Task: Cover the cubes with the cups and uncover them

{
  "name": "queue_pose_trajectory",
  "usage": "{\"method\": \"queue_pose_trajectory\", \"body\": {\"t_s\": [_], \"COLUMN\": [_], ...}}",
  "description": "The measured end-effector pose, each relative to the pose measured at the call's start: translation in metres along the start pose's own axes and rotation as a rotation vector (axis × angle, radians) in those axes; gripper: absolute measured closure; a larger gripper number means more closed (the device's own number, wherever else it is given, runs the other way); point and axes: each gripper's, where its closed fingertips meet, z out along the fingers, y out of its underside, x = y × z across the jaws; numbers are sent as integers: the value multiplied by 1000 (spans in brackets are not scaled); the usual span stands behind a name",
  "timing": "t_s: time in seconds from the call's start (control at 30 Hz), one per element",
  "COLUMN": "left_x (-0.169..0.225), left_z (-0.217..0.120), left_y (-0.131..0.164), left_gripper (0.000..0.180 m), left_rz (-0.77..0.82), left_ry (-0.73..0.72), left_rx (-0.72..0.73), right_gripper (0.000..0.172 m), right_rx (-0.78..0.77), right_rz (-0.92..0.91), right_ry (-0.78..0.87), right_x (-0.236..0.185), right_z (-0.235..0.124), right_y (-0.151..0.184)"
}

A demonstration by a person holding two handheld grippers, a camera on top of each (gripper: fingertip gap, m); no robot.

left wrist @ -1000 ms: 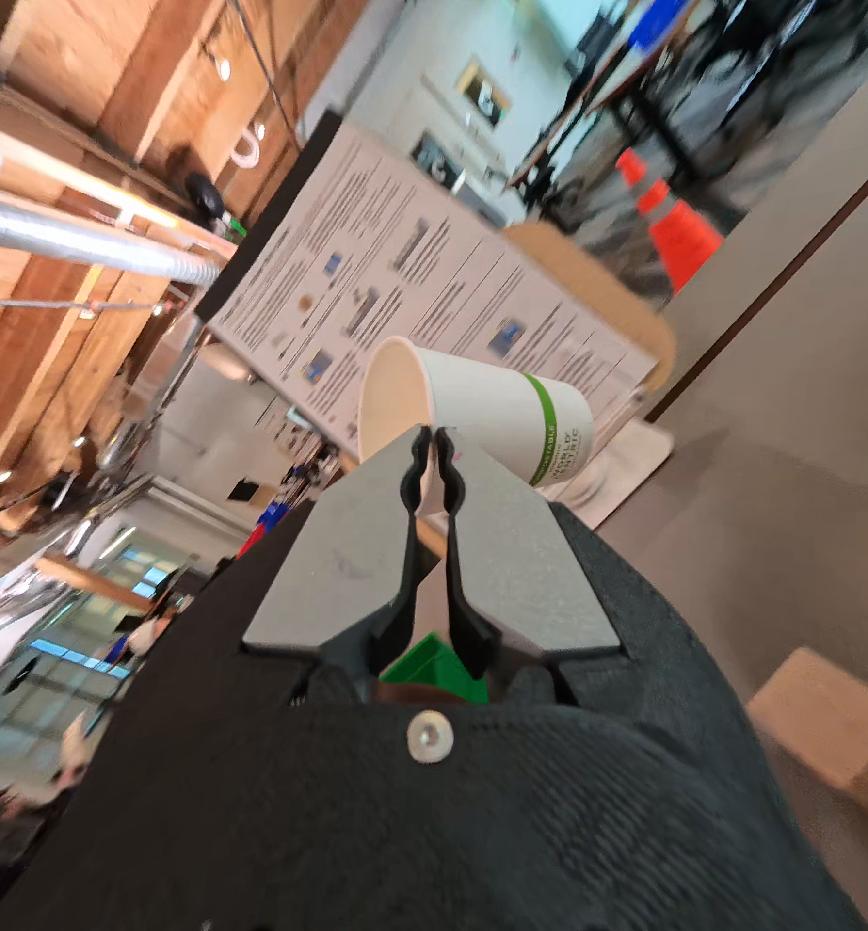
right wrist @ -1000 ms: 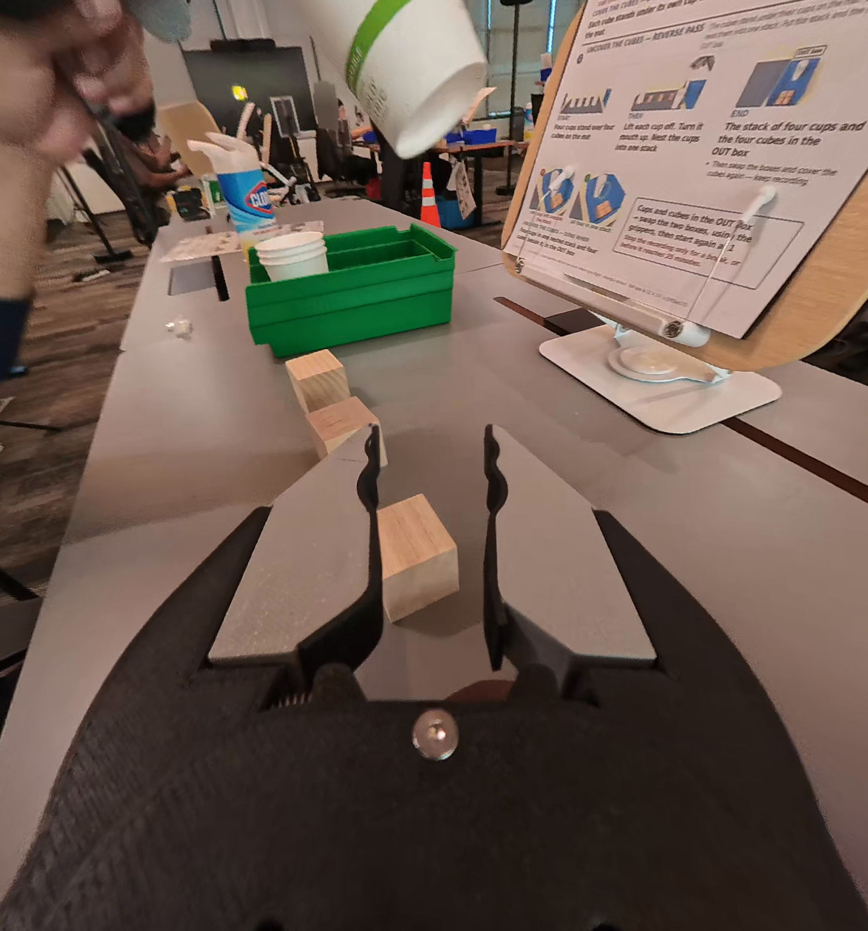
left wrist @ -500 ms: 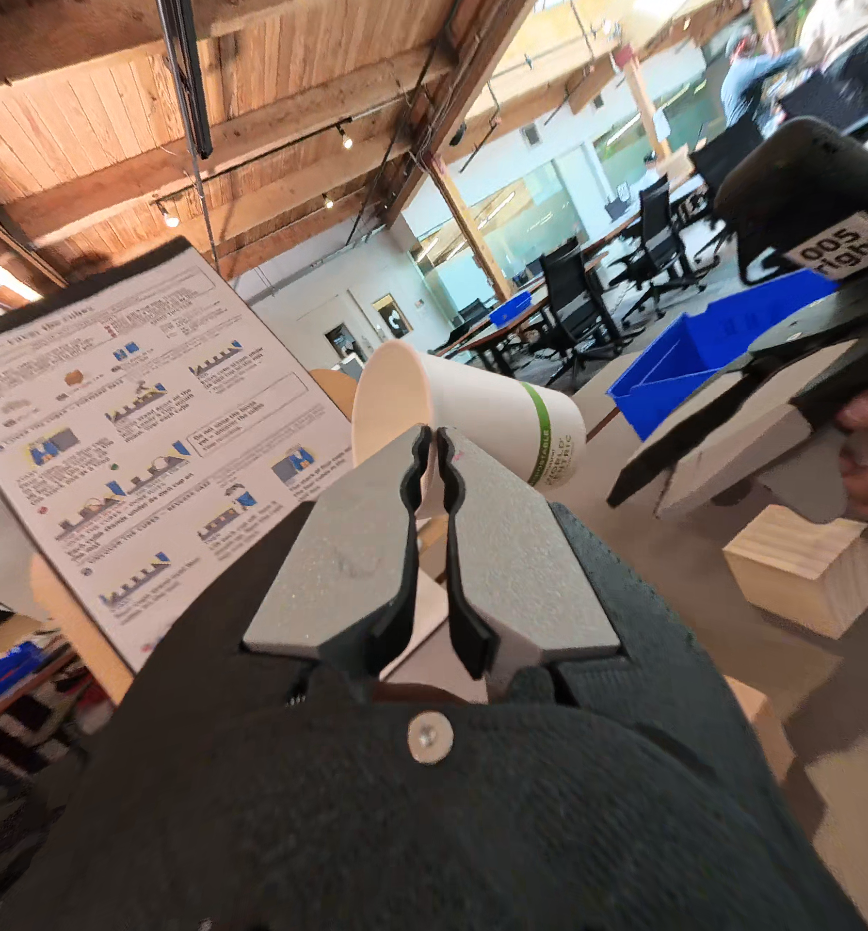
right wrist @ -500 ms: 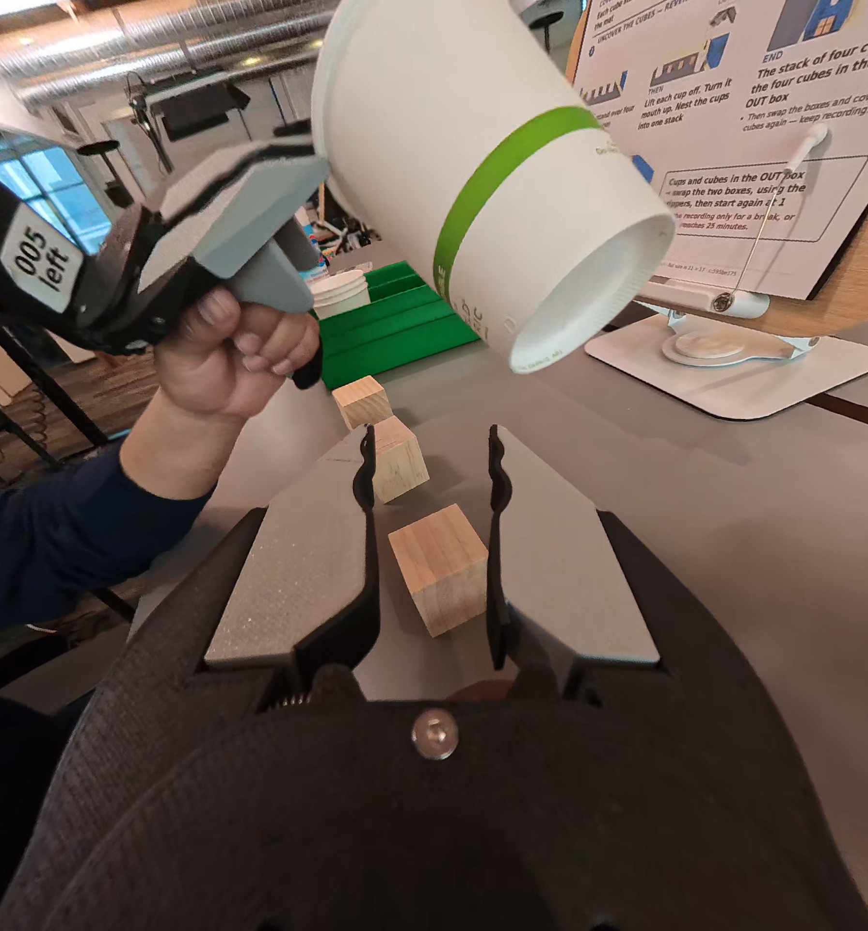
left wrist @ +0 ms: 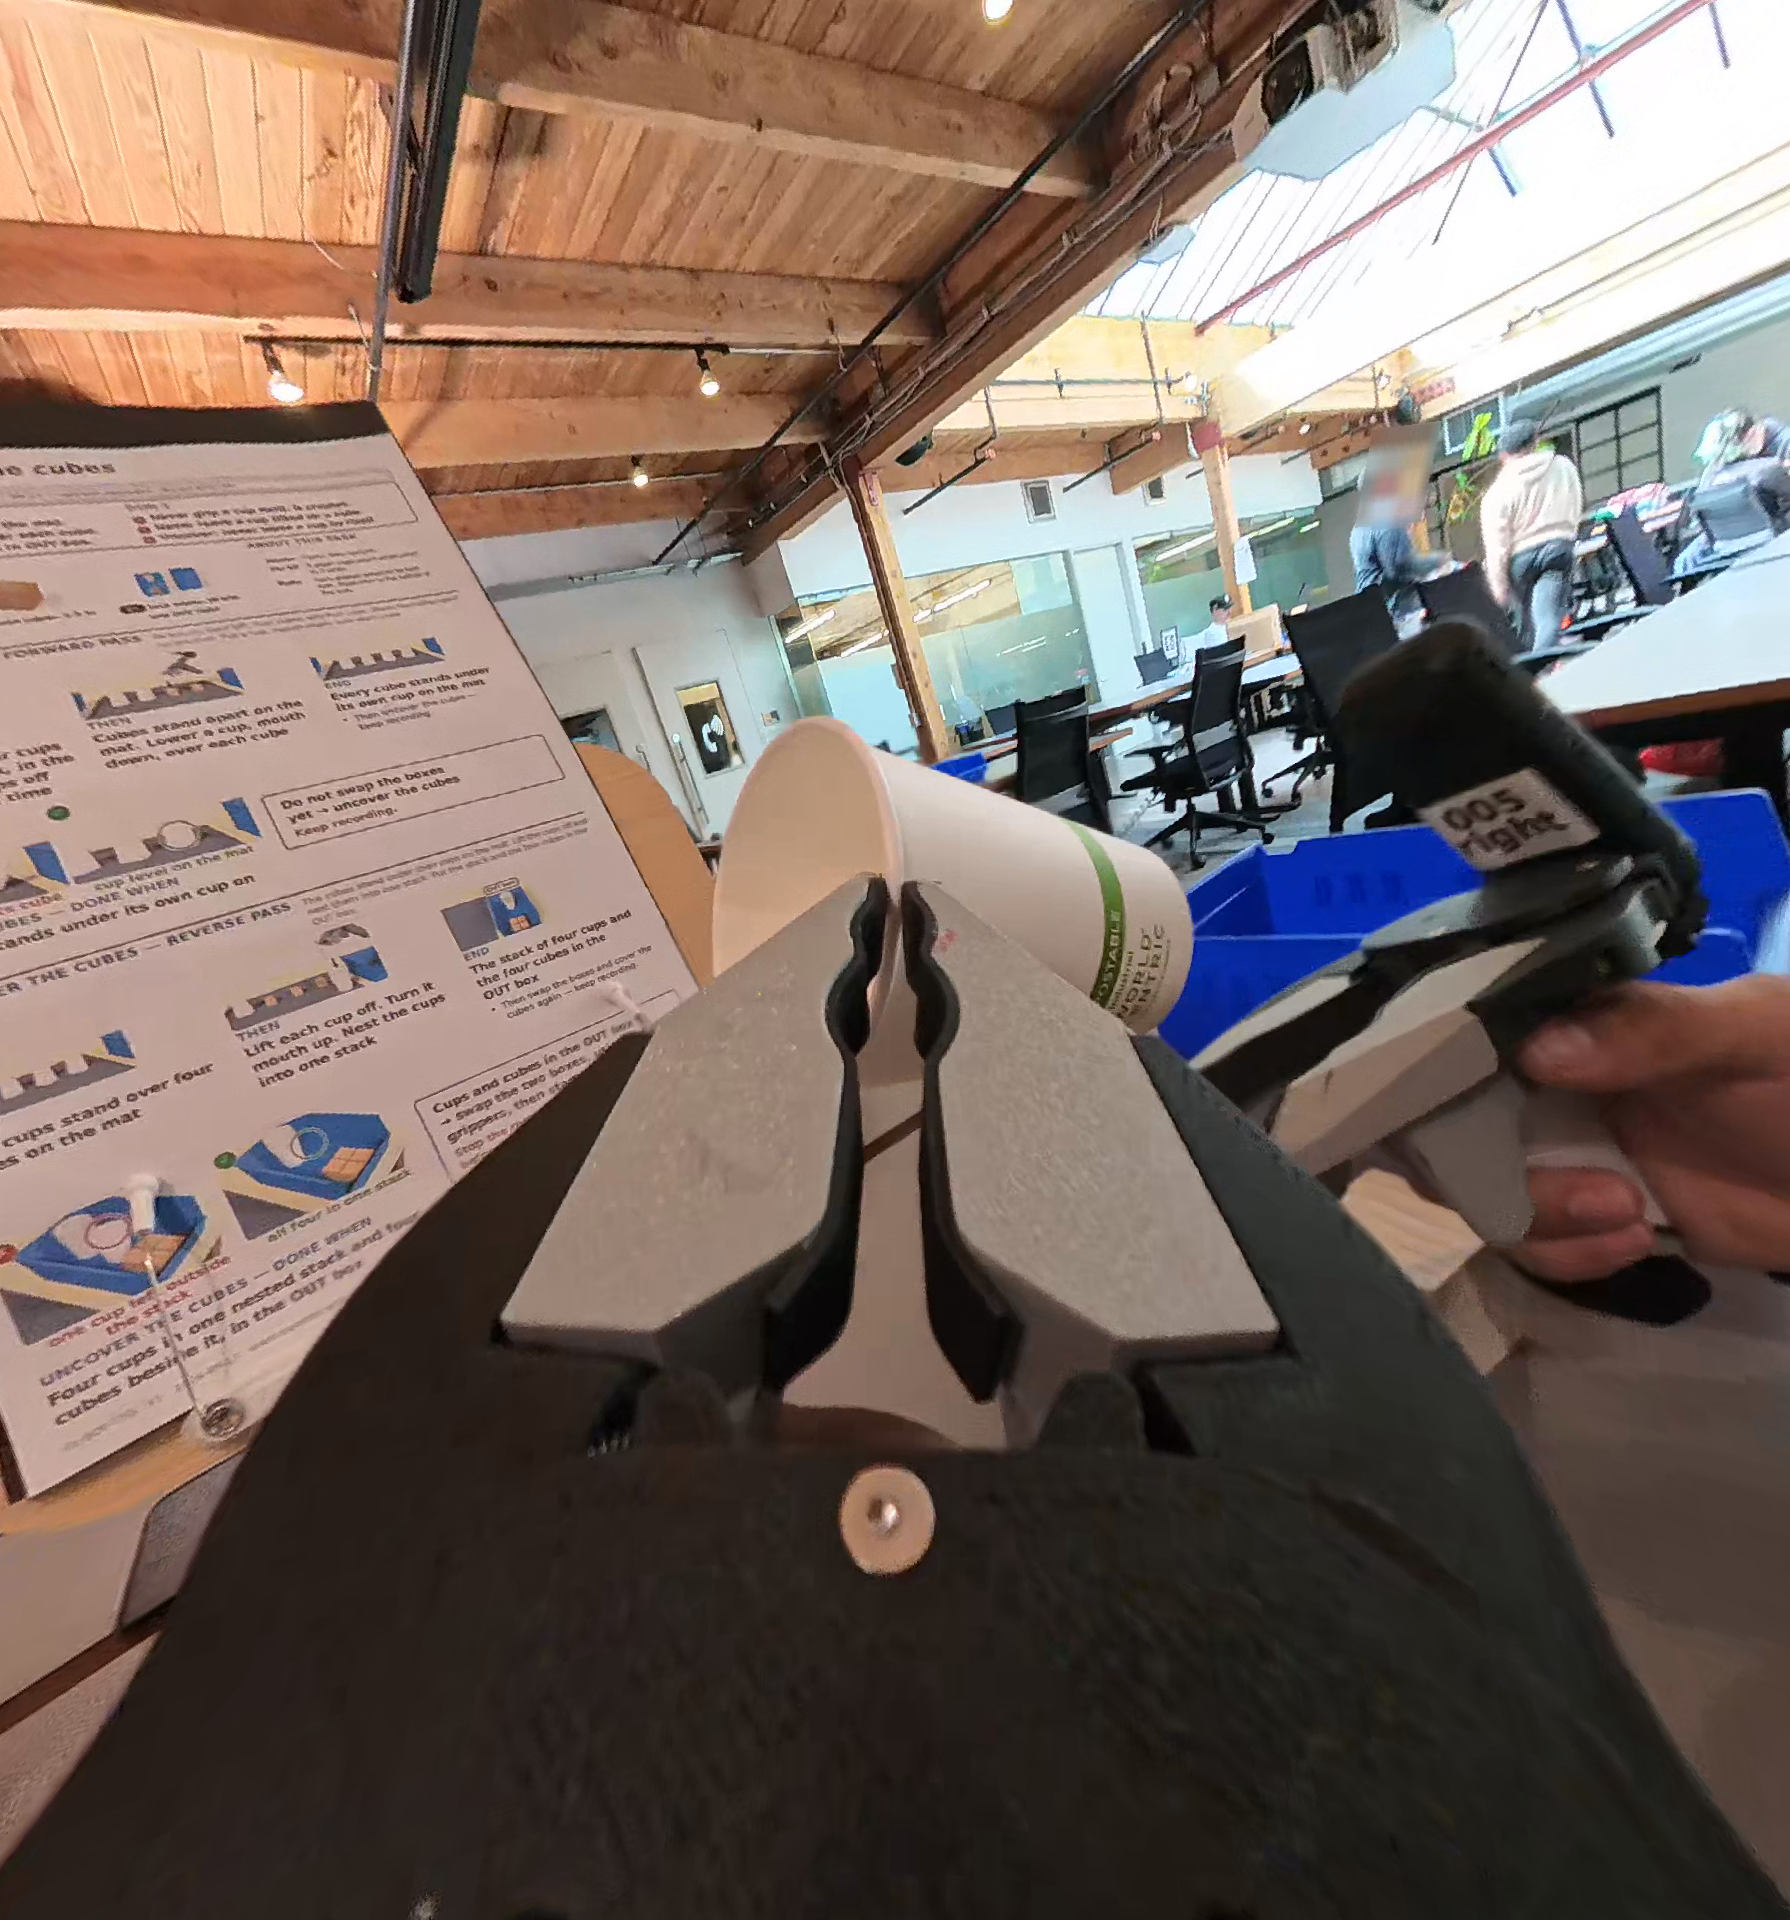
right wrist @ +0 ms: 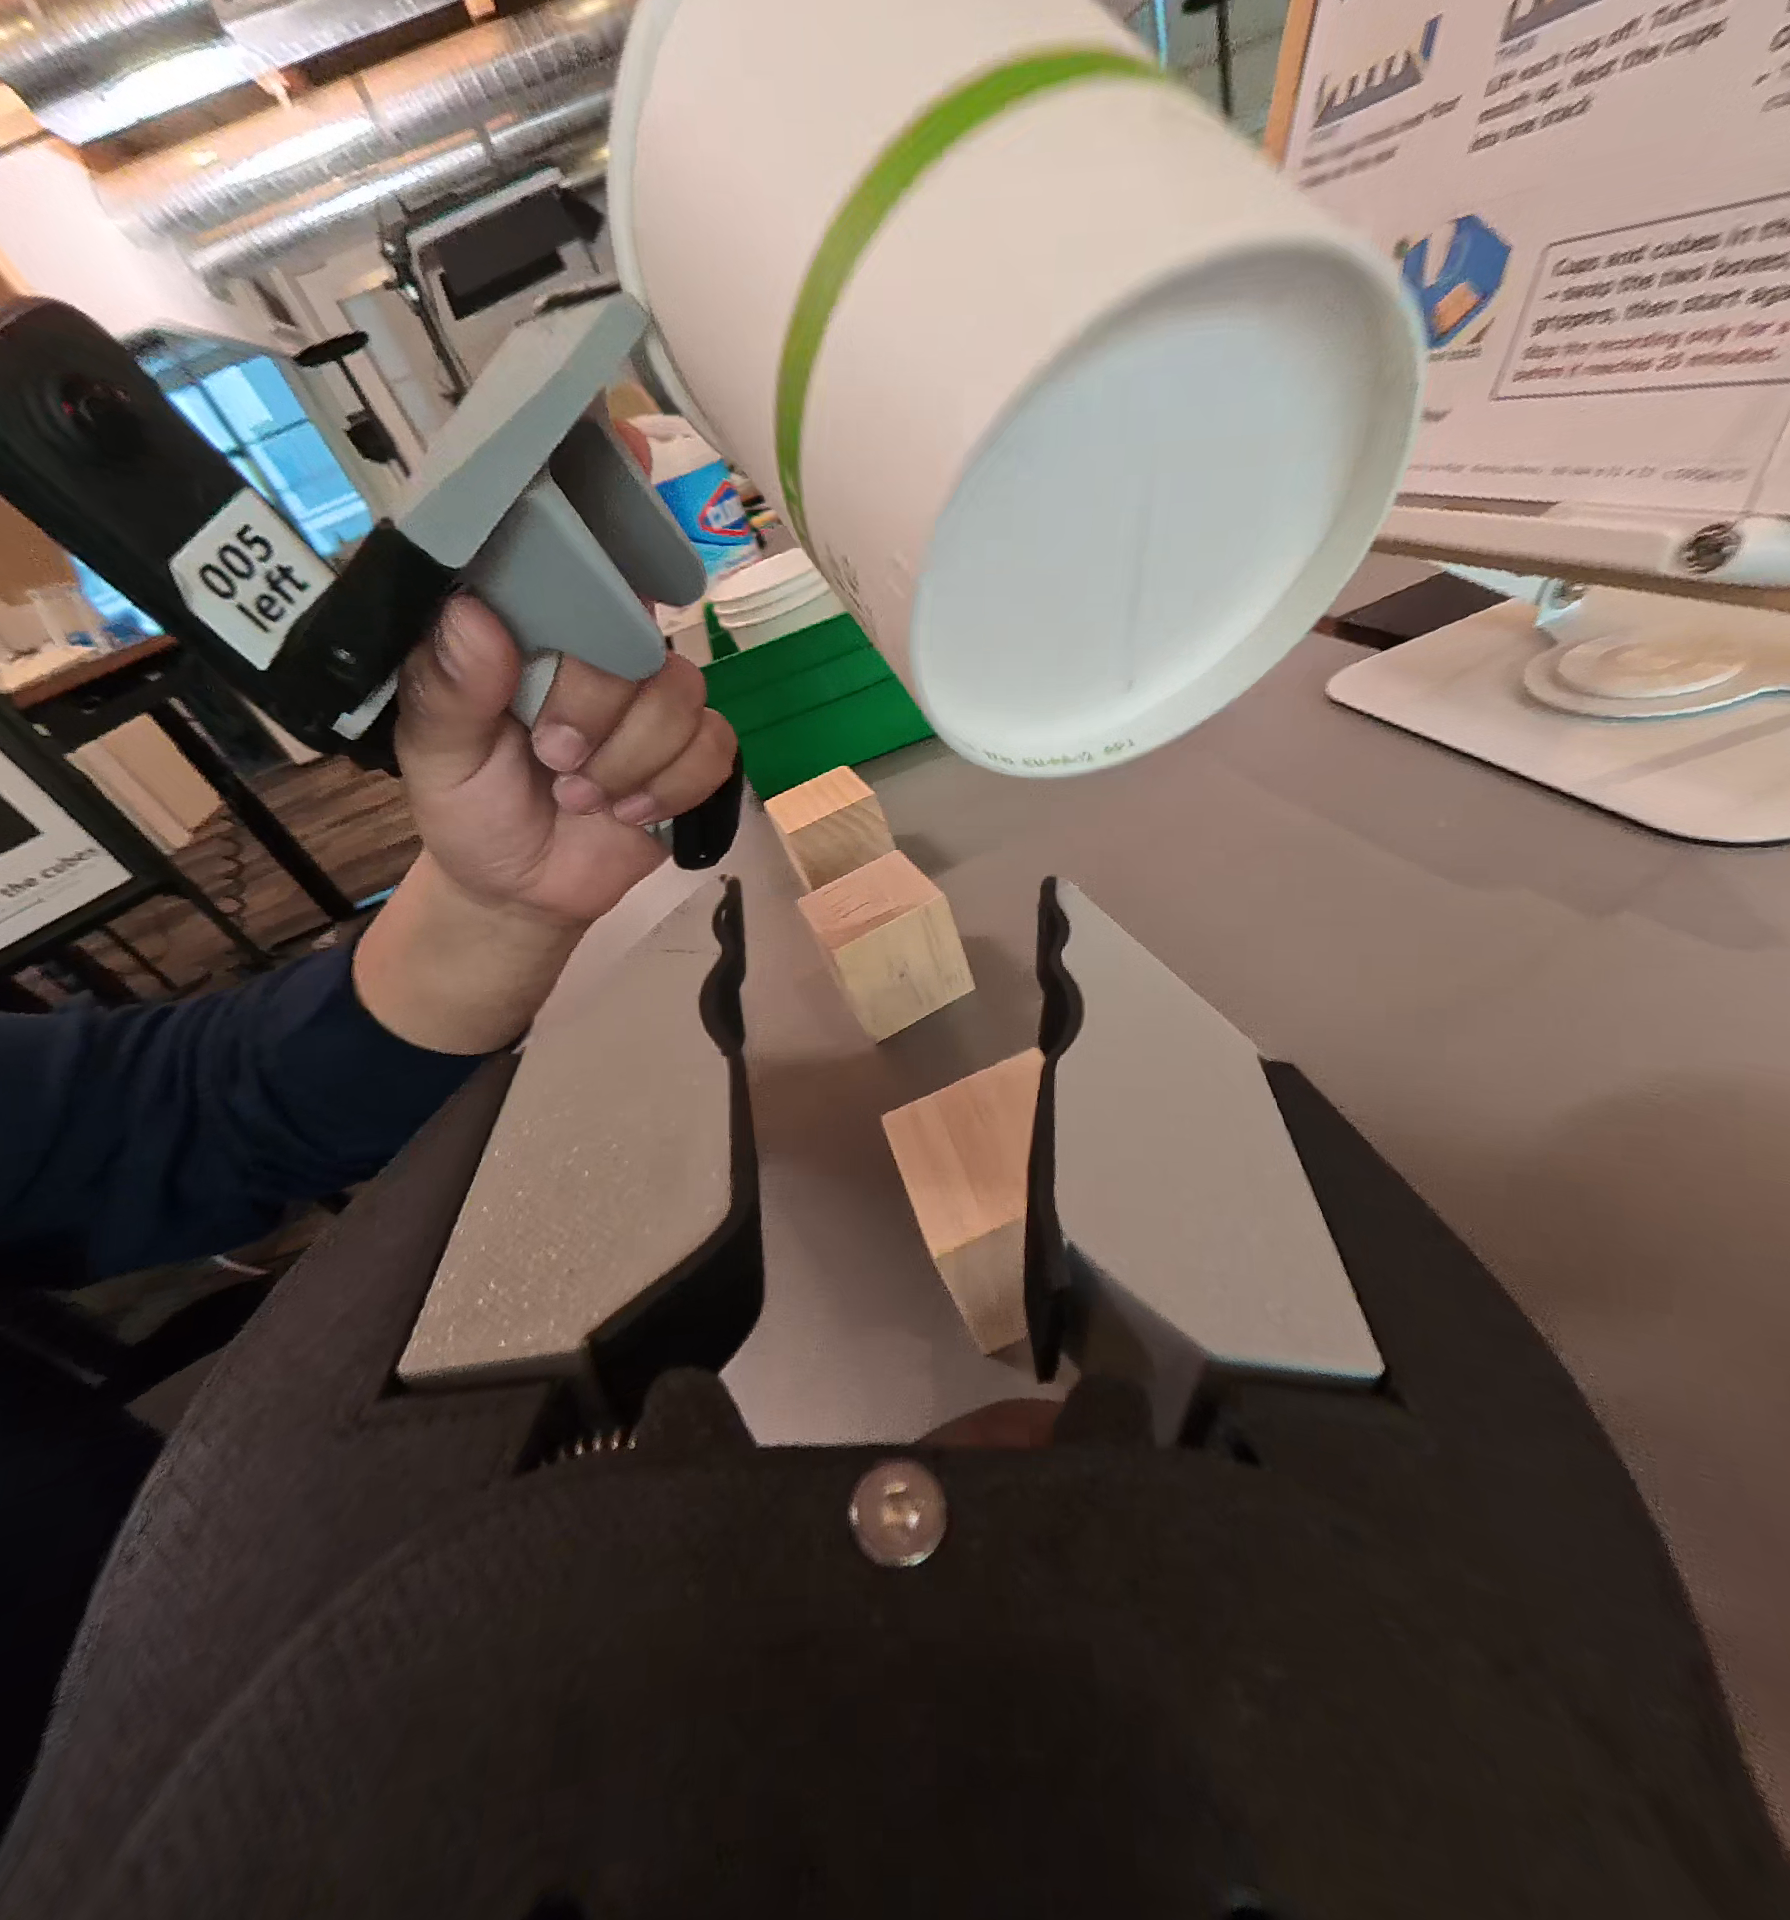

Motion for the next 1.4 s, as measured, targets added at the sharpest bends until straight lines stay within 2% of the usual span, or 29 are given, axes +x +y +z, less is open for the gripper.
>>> {"method": "queue_pose_trajectory", "body": {"t_s": [0.17,0.33,0.43,0.77,1.07,1.4], "left_x": [12,27,33,67,106,131], "left_z": [-3,2,4,10,10,8], "left_y": [-13,-6,-2,20,44,59], "left_gripper": [179,179,179,179,179,178], "left_rz": [-79,-114,-136,-151,-100,-56], "left_ry": [50,100,124,259,399,473], "left_rx": [55,38,26,-65,-172,-228], "right_gripper": [111,99,100,98,94,94], "right_rx": [65,245,351,501,529,479], "right_rz": [66,183,255,273,264,285], "right_ry": [-103,-185,-225,-149,-135,-131], "right_x": [-17,-21,-16,8,13,13], "right_z": [5,-7,-21,-51,-61,-50], "right_y": [-7,-34,-50,-71,-76,-68]}}
